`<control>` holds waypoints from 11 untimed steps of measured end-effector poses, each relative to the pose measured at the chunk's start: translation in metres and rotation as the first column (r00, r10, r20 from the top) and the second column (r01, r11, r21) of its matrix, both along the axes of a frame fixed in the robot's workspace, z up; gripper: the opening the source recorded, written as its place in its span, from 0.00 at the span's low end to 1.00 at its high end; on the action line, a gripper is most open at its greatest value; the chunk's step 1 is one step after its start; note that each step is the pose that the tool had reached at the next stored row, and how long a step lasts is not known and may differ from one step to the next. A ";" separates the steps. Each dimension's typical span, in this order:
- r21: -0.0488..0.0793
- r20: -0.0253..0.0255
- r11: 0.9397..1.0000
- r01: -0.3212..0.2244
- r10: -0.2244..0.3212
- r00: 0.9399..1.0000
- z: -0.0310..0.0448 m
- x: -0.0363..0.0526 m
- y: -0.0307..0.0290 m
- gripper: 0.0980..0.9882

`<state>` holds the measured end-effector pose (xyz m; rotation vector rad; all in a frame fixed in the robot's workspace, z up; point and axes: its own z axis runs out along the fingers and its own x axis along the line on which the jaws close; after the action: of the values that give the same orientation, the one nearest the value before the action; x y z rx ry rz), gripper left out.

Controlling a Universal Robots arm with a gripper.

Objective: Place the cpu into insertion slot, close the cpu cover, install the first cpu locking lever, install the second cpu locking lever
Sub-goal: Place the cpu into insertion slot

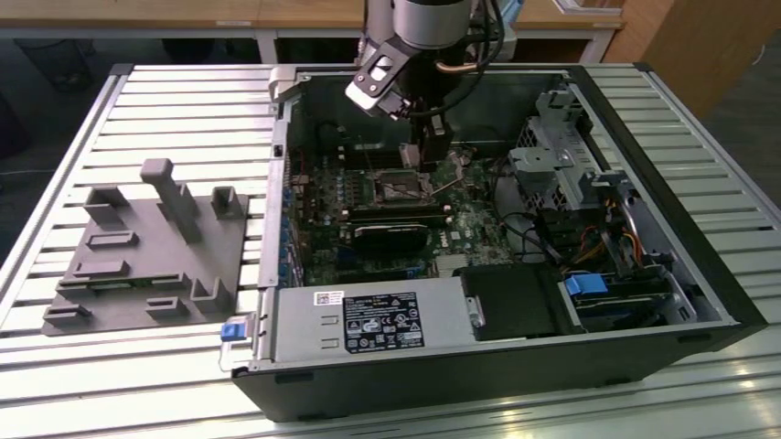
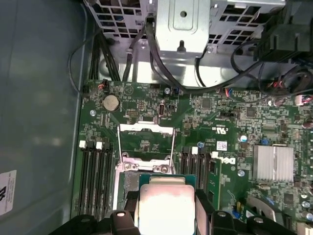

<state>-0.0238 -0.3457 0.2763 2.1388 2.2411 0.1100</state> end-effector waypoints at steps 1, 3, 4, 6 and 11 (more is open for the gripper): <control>0.000 0.000 1.000 0.000 0.000 1.000 -0.0017 0.0000 0.0002 0.50; 0.000 0.000 1.000 0.000 0.000 1.000 -0.0051 0.0000 0.0004 0.50; 0.000 0.000 1.000 0.000 0.000 1.000 -0.0063 0.0000 0.0004 0.50; 0.000 0.000 1.000 0.000 0.000 1.000 -0.0084 0.0000 0.0005 0.50; 0.000 0.000 1.000 0.000 0.000 1.000 -0.0121 0.0000 0.0005 0.50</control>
<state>-0.0239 -0.3453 0.2642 2.1387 2.2410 0.1096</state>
